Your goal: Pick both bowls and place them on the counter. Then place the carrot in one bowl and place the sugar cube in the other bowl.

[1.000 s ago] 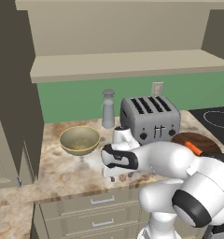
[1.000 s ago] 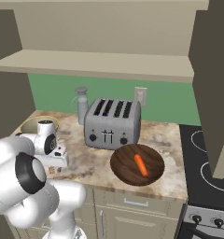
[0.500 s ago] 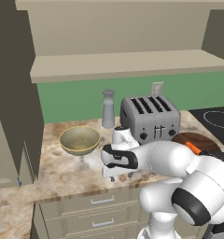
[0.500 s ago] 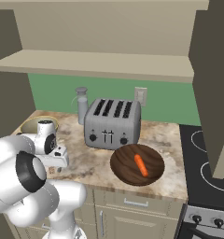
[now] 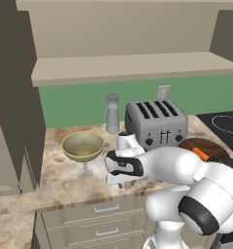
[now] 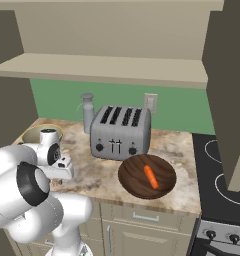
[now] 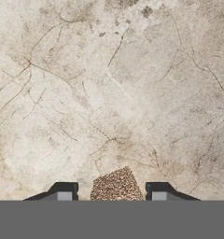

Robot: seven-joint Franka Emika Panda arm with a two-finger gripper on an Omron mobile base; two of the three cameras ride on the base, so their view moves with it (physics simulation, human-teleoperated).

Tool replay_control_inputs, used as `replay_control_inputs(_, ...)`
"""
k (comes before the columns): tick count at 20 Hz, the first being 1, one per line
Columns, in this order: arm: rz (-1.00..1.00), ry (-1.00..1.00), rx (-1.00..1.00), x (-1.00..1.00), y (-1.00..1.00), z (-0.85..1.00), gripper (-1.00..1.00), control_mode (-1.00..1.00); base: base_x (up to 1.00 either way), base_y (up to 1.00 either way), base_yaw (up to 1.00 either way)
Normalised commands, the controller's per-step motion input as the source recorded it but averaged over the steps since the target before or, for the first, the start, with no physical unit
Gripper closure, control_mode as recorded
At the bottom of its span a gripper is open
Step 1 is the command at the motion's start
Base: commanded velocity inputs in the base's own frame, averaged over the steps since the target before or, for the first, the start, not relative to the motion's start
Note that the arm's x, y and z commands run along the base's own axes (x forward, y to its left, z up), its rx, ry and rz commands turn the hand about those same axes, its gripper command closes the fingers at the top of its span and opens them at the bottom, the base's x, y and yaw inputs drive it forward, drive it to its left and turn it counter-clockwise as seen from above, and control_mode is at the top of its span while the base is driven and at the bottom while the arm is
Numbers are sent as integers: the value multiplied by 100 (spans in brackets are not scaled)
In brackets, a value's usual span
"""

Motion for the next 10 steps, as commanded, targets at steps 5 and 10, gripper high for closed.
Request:
replay_control_inputs(5, -3, 0, -1, 0, 0, 0, 100, -100, 0, 0, 0)
replay_control_inputs(10, -3, 0, 0, 0, 0, 2, 100, -100, 0, 0, 0)
